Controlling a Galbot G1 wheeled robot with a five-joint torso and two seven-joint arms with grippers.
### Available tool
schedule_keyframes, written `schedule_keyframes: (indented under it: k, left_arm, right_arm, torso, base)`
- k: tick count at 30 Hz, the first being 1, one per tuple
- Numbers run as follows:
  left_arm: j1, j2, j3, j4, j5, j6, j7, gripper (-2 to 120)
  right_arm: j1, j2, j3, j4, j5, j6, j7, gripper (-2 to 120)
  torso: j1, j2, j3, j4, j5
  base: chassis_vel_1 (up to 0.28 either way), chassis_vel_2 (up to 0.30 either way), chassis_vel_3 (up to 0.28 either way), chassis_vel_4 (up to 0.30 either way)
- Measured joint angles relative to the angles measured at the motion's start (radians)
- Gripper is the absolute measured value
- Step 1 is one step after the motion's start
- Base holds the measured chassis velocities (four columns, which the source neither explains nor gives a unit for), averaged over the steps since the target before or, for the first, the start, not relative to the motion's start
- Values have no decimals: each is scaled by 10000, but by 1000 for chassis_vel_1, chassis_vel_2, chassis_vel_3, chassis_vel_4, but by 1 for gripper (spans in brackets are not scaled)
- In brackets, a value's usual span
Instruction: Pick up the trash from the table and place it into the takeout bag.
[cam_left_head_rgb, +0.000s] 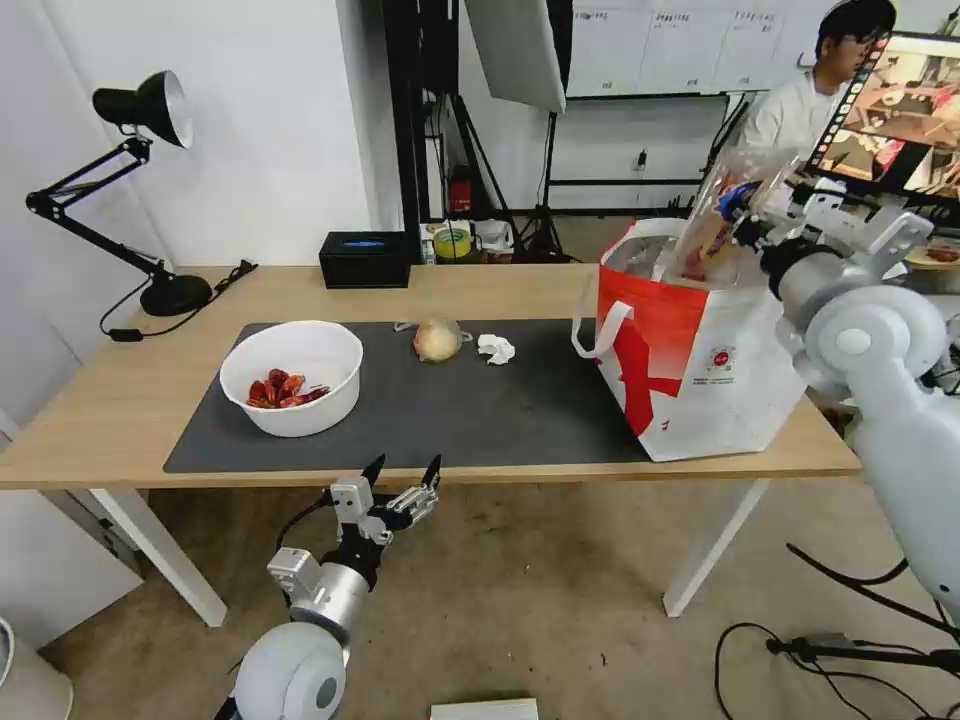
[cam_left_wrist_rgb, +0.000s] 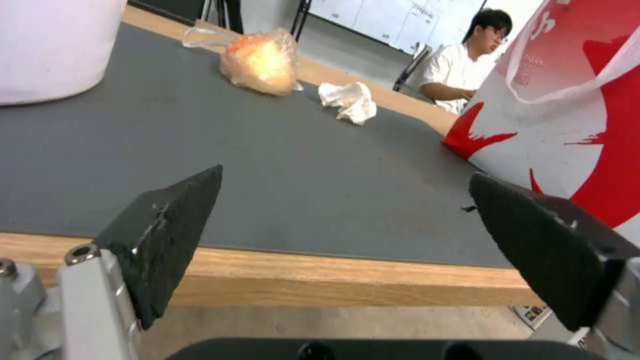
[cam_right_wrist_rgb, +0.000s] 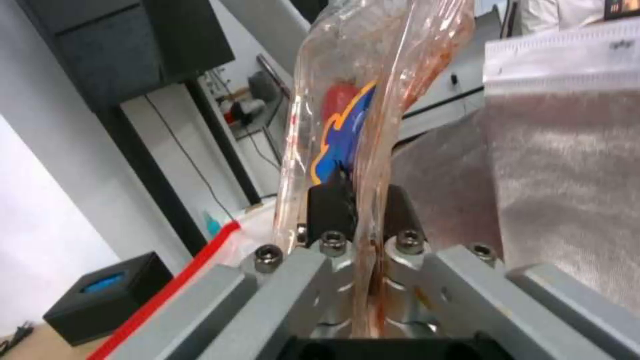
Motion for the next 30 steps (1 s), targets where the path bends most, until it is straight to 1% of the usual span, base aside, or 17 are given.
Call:
schedule_keyframes:
  k: [7,10,11,12,13,15,18,19,20,22,23,24,25,27,28,29,30]
  left_arm:
    - [2,42,8,-56,-78,0,-115,100]
    - [-1,43,59,-59,-119,5,-194,100]
    - [-1,43,59,-59,-119,5,-194,100]
    - [-1,47,75,-58,-105,7,-195,100]
    - [-1,56,86,-56,-90,9,-196,100]
    - [-3,62,96,-53,-81,12,-197,100]
    - [-26,91,113,-45,-59,23,-201,100]
    - [-26,91,113,-45,-59,23,-201,100]
    - [-29,102,117,-44,-55,25,-202,100]
    - [-43,142,136,-30,-26,30,-206,100]
    - [-43,142,136,-30,-26,30,-206,100]
    - [-58,157,140,-26,-23,31,-212,100]
    - [-58,157,140,-26,-23,31,-212,100]
    - [-83,169,141,-25,-23,34,-226,100]
    - [-109,176,142,-24,-26,36,-238,100]
    - [-109,176,142,-24,-26,36,-238,100]
    - [-123,189,141,-25,-35,36,-245,100]
  right_arm:
    - [-389,120,91,160,40,-21,10,0]
    - [-597,223,115,342,249,-108,236,14]
    - [-597,223,115,342,249,-108,236,14]
    - [-634,251,124,392,407,-178,351,18]
    - [-657,292,147,430,633,-275,527,25]
    - [-658,327,162,435,784,-319,661,28]
    - [-655,375,198,432,1118,-382,897,43]
    - [-655,375,198,432,1118,-382,897,43]
    - [-652,375,200,429,1138,-386,910,46]
    - [-603,373,207,404,1206,-393,933,58]
    - [-603,373,207,404,1206,-393,933,58]
    - [-557,370,210,393,1238,-393,934,65]
    - [-557,370,210,393,1238,-393,934,65]
    - [-508,361,210,392,1275,-393,909,70]
    - [-452,348,210,387,1296,-393,834,78]
    - [-452,348,210,387,1296,-393,834,78]
    - [-392,331,210,376,1298,-353,671,85]
  torso:
    - [0,1,0,-1,0]
    - [0,0,0,0,0]
    - [0,0,0,0,0]
    - [0,1,0,0,0]
    - [0,0,0,0,0]
    - [0,0,0,0,0]
    - [0,0,0,1,0]
    - [0,0,0,1,0]
    - [0,0,0,0,-1]
    - [0,0,0,0,0]
    - [0,0,0,0,0]
    - [0,0,0,0,0]
    - [0,0,0,0,0]
    - [0,0,0,0,0]
    - [0,0,0,0,0]
    - [0,0,0,0,0]
    - [0,0,0,0,1]
  base:
    - [0,0,0,0]
    - [0,0,0,0]
    - [0,0,0,0]
    - [0,0,0,0]
    - [0,0,0,0]
    - [0,0,0,0]
    - [0,0,0,0]
    - [0,0,0,0]
    - [0,0,0,0]
    - [0,0,0,0]
    - [0,0,0,0]
    - [0,0,0,0]
    - [0,0,0,0]
    - [0,0,0,0]
    - [0,0,0,0]
    - [0,0,0,0]
    - [0,0,0,0]
